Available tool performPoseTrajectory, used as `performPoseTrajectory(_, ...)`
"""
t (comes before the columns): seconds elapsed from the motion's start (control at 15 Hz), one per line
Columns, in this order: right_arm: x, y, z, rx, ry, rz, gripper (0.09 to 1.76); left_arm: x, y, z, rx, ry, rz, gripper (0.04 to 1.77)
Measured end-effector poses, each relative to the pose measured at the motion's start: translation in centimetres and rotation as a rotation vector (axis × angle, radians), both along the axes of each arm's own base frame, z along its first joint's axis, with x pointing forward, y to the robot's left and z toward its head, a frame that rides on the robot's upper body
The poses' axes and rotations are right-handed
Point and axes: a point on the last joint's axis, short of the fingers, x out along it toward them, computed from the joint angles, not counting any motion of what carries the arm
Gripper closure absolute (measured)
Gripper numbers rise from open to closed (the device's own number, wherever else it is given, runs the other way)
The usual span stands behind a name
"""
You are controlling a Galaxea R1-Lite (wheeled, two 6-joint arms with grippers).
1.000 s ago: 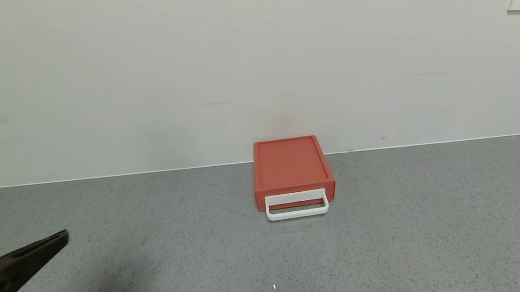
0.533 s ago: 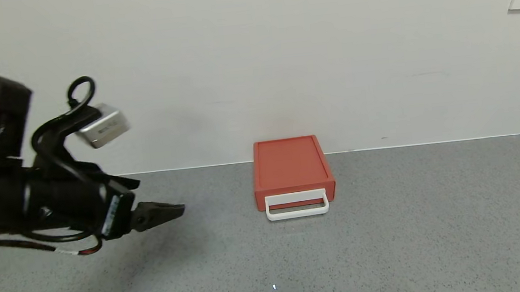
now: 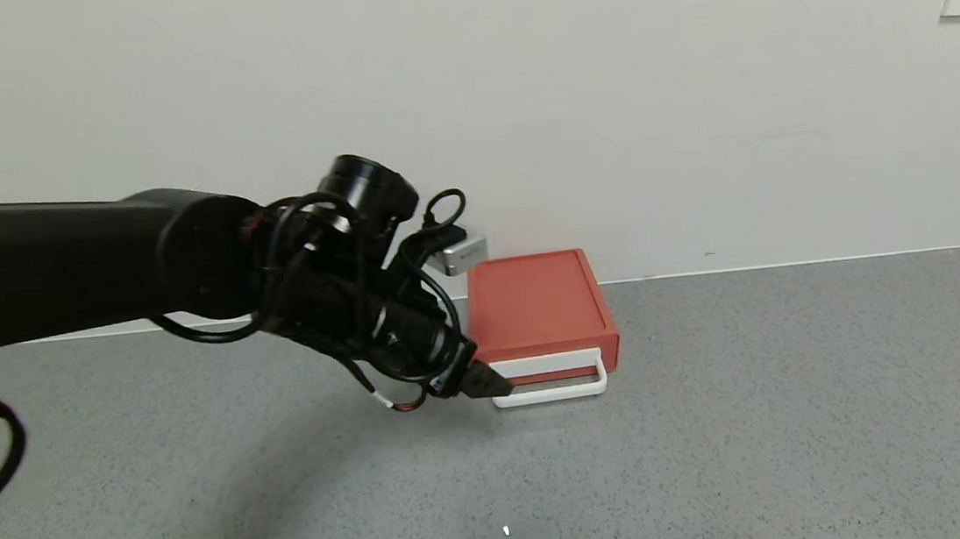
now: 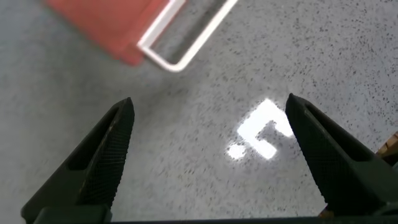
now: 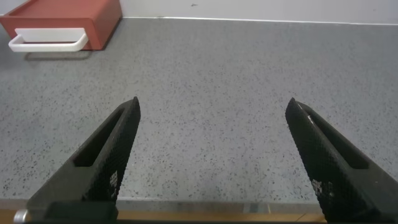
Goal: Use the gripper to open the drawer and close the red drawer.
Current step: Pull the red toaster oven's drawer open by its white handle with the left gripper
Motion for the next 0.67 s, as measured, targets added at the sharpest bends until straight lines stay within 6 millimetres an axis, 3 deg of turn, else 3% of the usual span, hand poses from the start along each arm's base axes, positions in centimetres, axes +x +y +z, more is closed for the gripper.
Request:
performPoseTrajectory(0.4,0.0,0.0,0.0,0.0,0.0,0.0,0.14,1.5,-6.2,-3.7,0.033,0.056,-0.108,0.06)
performPoseTrajectory(0.67,0.0,0.0,0.0,0.0,0.001,0.0,0.14,2.3,-7.7,-5.4,0.043,0.068,-0.13,0.06)
